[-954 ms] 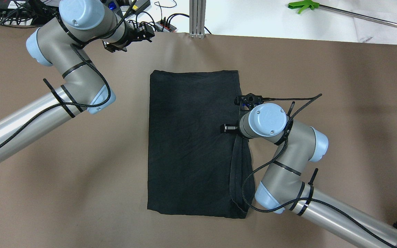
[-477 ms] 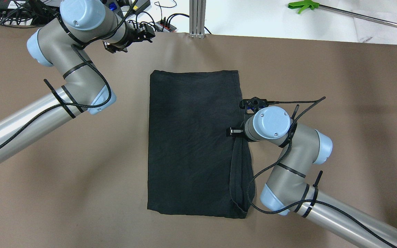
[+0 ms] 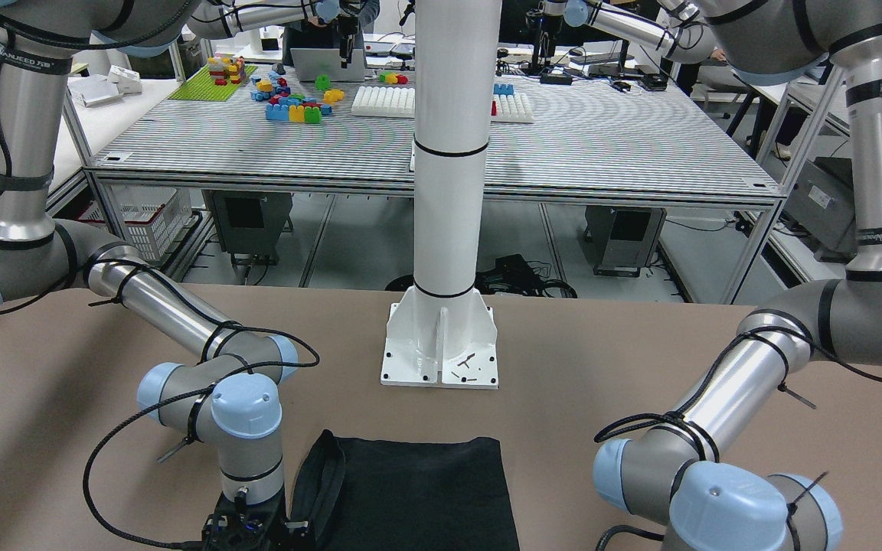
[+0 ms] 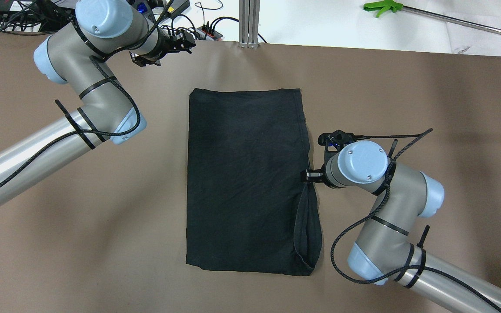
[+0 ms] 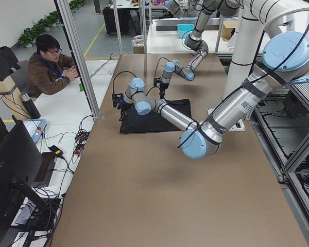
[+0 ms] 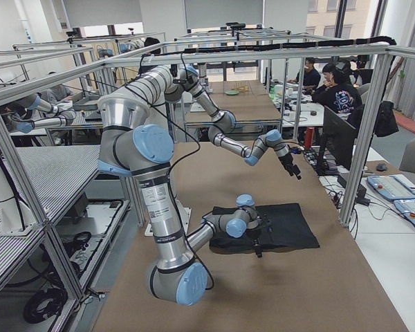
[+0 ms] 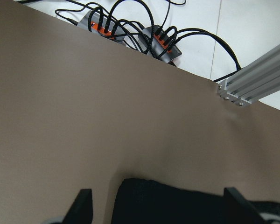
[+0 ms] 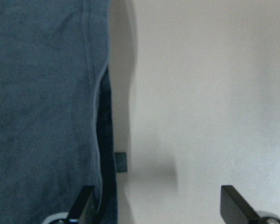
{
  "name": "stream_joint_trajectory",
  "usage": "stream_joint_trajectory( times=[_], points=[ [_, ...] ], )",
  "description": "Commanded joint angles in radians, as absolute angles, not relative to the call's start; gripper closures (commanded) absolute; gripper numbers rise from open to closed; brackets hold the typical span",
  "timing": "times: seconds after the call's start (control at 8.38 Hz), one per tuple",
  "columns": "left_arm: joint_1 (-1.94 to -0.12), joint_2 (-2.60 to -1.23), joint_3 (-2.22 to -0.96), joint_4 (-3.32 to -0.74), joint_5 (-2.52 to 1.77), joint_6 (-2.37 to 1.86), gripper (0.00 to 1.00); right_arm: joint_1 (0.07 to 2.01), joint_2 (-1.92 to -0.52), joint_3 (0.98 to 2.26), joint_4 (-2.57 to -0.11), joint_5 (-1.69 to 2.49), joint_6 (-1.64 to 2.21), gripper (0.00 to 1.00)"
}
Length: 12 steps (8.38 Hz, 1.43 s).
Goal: Fold clothes
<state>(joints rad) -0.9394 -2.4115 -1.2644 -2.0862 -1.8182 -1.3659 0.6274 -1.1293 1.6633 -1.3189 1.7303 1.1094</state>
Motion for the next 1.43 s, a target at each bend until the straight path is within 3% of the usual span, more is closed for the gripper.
stream_joint_trajectory(
  times=[0.0,0.48,1.31],
  points=[
    [-0.94,-2.411,-1.266,-2.086,-1.818,-1.367,0.0,0.627,-1.212,1.749,-1.345,1.735,1.109,0.06],
    [-0.939,-2.413,-1.269,-2.086,-1.805,-1.368,0.0,0.627,-1.146,1.874,-1.289,1.816,1.15,0.06],
    [-0.939,-2.414,-1.267,-2.086,-1.804,-1.367,0.0,0.508,-1.147,1.756,-1.037,1.798,1.382,0.06]
  ],
)
